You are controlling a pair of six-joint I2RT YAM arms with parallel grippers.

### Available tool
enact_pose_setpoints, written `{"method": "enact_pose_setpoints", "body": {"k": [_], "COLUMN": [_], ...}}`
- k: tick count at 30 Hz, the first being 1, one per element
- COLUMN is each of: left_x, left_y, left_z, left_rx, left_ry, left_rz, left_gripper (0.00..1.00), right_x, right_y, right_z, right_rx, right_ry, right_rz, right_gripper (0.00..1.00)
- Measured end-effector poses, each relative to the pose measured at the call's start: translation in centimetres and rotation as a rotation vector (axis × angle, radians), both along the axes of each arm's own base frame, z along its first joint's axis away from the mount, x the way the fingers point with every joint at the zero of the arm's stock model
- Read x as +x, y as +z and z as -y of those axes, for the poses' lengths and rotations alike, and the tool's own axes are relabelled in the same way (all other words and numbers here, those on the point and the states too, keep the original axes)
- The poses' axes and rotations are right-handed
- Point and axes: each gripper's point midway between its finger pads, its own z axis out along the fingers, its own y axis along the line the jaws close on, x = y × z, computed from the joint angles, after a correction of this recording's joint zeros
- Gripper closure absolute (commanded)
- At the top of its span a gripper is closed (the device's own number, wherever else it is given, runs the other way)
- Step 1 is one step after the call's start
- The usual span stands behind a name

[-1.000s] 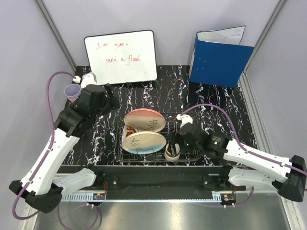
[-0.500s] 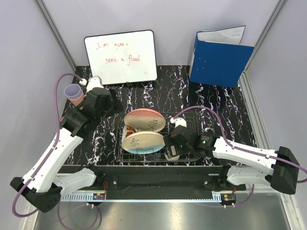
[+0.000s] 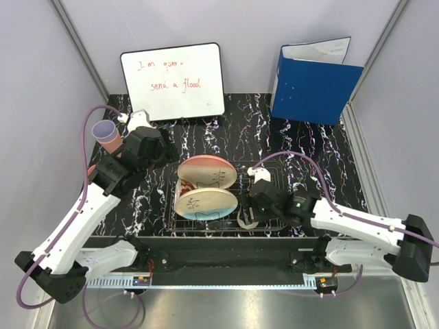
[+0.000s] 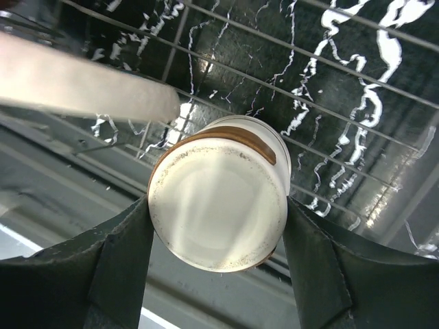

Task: Unload the mixed dishes from the dish rack
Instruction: Pick up the cup from the dish rack.

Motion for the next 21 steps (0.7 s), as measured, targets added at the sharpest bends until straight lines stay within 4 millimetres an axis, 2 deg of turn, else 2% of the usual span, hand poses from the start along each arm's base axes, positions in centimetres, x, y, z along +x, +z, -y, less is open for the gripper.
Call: {"method": "enact_pose_setpoints", "body": {"k": [1,2,4,6,8,10,13,15,17,21], "left_x": [0.0,0.0,0.0,0.0,0.2,0.5,-0.1,-0.9,-1.5,-2.7], "left_y": [0.0,0.0,0.0,0.0,0.4,1.4,2.8,4.1,5.9,9.2], "left_z": [0.0,0.0,0.0,0.1,0.5,1.9,4.2,6.3,8.6,13.1], "left_rx": [0.000,0.000,0.001,0.000,-0.011,-0.069,-0.184,-0.273,-0.364,-0.550], "left_ry": [0.000,-0.001,0.000,-0.003,-0.028,-0.088,-0.211,-0.322,-0.439,-0.668], "left_rz": [0.000,0.000,0.001,0.002,0.018,0.071,0.156,0.209,0.263,0.351], "left_gripper": [0.18,0.18,0.18,0.18,0.18,0.18,0.18,0.17,0.15,0.12], "right_x": [-0.1,-0.1,0.1,0.8,1.7,2.4,2.6,2.6,2.7,2.9], "right_y": [0.6,1.5,4.3,8.7,14.2,19.2,24.1,25.9,26.8,26.4], "right_z": [0.2,0.4,0.8,1.3,2.3,4.6,8.2,9.4,9.4,7.9], "right_rx": [0.009,0.021,0.066,0.142,0.254,0.368,0.504,0.569,0.627,0.712], "right_ry": [-0.001,-0.004,-0.015,-0.043,-0.095,-0.171,-0.275,-0.313,-0.329,-0.305], "right_rz": [0.008,0.021,0.068,0.152,0.273,0.404,0.546,0.594,0.620,0.636], "right_gripper": [0.90,1.00,1.00,1.00,1.00,1.00,1.00,1.00,1.00,1.00]}}
